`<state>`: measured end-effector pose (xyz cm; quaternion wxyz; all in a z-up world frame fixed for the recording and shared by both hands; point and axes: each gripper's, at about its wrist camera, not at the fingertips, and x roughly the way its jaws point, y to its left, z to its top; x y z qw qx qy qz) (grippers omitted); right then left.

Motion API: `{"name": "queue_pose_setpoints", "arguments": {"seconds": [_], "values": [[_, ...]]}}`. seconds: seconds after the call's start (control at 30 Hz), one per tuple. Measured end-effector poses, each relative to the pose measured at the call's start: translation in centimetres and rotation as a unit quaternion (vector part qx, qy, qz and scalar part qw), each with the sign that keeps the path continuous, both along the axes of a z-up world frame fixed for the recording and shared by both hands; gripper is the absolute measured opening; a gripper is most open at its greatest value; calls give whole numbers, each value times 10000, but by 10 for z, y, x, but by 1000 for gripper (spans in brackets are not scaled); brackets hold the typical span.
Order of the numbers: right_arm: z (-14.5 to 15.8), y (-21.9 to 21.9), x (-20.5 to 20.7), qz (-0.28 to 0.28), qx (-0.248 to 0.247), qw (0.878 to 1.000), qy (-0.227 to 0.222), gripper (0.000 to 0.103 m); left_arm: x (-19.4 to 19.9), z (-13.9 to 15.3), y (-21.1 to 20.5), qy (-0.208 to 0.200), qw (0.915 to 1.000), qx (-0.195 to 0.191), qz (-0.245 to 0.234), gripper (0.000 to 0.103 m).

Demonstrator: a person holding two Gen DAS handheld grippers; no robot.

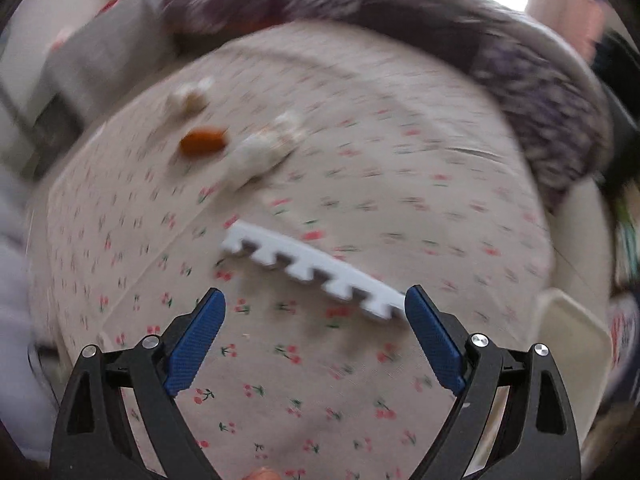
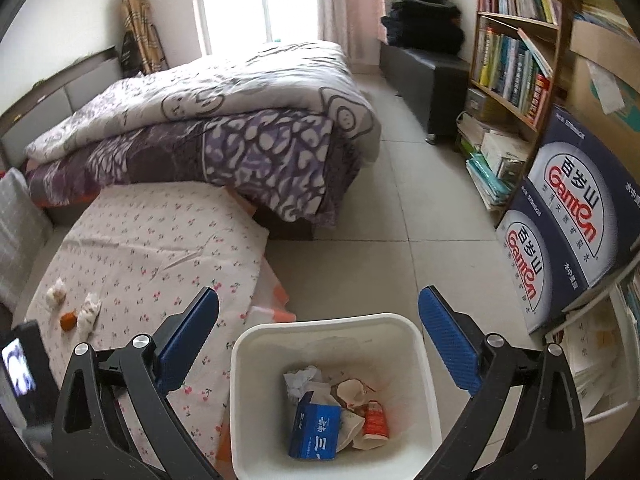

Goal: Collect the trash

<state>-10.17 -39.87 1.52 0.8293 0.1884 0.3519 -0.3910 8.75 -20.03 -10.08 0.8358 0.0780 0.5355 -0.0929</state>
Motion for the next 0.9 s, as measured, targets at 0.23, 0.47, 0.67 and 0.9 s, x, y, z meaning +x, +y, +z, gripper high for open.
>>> {"name": "queue_pose_setpoints", "arguments": {"seconds": [0.23,0.47,0.67,0.9], "values": [[-5,6,15,112,98,9998,105,96,14,-32,-6,624,9978,23,243,89],[-6,21,38,277,285,9992,16,96,5,-31,-9,729,9955,-283,-533,71],[-10,40,64,441,377,9983,9,96,9,-25,15,958,9884,-673,-967,22],[-24,60,98,633,679,9957,52,96,30,-25,69,974,9872,-910,-878,14]]}}
